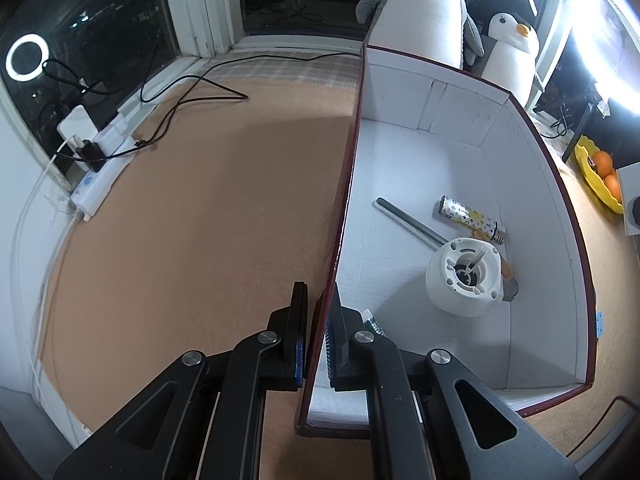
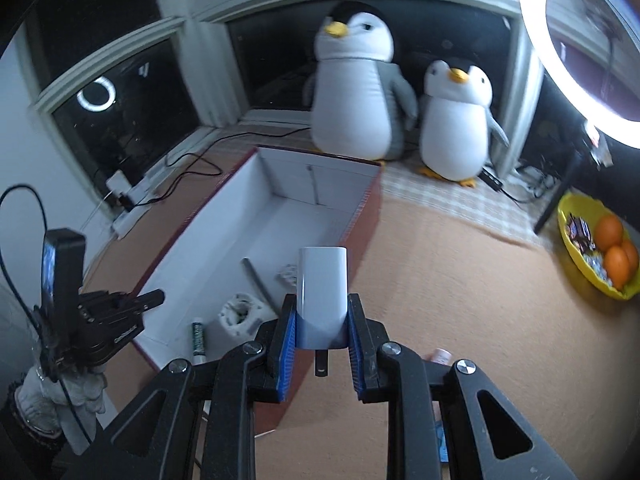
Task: Organize rigid objects
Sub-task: 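Lift the white charger with the right tool and carry it over the box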
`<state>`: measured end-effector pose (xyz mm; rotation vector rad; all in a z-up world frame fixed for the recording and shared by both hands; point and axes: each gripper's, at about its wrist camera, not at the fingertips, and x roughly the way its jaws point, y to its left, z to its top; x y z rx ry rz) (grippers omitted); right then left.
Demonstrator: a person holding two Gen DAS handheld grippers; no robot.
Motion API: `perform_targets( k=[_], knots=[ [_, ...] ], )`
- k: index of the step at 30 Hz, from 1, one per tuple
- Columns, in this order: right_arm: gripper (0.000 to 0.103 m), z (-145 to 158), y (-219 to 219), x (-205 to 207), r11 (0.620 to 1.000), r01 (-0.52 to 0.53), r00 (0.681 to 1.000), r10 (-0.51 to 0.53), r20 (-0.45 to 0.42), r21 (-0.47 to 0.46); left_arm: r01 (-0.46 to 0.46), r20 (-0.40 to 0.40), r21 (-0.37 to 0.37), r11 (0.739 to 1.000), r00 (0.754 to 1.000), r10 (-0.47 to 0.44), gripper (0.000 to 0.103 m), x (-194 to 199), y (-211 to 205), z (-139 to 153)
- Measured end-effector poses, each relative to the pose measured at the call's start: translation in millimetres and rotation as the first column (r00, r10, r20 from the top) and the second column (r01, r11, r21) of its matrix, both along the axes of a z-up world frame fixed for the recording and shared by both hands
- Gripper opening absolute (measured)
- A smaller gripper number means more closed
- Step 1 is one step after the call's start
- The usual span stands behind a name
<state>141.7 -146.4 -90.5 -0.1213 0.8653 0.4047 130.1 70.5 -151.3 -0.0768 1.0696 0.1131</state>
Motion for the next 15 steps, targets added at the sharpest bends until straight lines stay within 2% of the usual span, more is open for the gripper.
perform_targets(
  k=[7,15],
  knots=[
    [0.021,-8,35,-13,0.996,-0.084,0.996,0.084,0.007,-0.025,-0.002,0.004,0.0,1.0,1.0,0.002,0.007,-1,0,1],
    [0.021,-23,59,-16,0.991,-0.128,0.992,0.127,-0.022,-0.038,-0.002,0.006,-0.002,1.0,1.0,0.002,0.007,-2,0,2]
  ],
)
